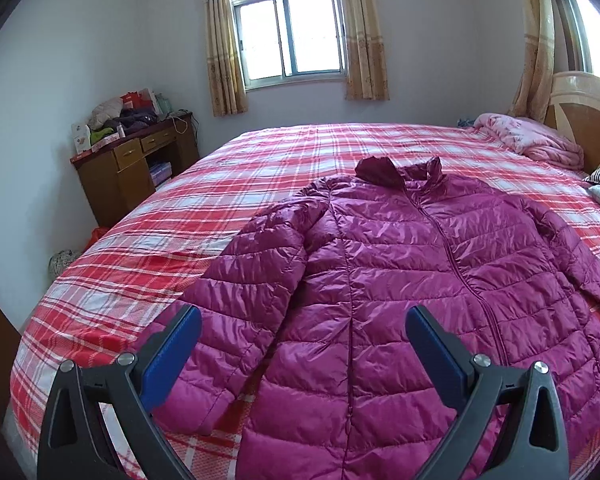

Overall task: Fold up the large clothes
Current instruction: 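Grasp the sleeve cuff nearest the right tool with the right tool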

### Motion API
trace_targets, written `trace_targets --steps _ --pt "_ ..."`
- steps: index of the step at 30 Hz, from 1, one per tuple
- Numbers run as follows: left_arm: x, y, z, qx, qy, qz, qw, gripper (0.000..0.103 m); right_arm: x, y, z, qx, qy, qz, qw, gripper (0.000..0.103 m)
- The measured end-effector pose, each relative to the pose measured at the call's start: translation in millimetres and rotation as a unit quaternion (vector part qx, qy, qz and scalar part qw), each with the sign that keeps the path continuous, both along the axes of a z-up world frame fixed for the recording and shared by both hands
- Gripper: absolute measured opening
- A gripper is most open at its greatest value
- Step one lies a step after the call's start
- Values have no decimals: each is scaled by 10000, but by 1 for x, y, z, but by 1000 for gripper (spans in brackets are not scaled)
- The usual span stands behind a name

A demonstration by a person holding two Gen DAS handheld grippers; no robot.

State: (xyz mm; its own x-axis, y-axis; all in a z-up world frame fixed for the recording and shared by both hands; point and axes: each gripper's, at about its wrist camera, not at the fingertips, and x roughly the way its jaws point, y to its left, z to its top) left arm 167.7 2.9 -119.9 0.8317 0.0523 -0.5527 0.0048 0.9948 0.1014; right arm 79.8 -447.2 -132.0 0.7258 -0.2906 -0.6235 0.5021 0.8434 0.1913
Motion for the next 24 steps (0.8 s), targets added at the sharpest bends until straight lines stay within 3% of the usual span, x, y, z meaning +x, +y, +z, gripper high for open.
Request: trace_targets --steps 2,6,10,12,13,17,18,21,24 --pt "15 -3 -11 13 123 -32 9999 102 8 -21 -12 96 167 -192 9996 103" --pt "42 -7 -26 88 290 -5 9995 102 20 -53 -34 346 487 -423 9973 93" --pt "62 -7 -37 152 447 -11 9989 102 29 -66 -52 510 728 -514 9947 87" --pt "69 -9 -42 169 520 -42 9985 102 32 -67 -58 537 798 -468 9943 74" --pt "71 -9 -45 185 557 -58 9983 102 32 -65 -57 483 769 -475 9947 74" --pt "79 -11 -52 268 697 -50 9972 102 31 -67 -53 444 653 -314 9964 33" --pt "80 -11 -53 270 709 -43 9971 102 33 -69 -52 434 658 -305 9964 28" --pt "81 -9 -53 264 696 -53 9972 102 38 -73 -44 258 700 -315 9967 19" --pt "83 -7 -53 284 688 -66 9972 102 48 -79 -32 47 709 -377 9968 17"
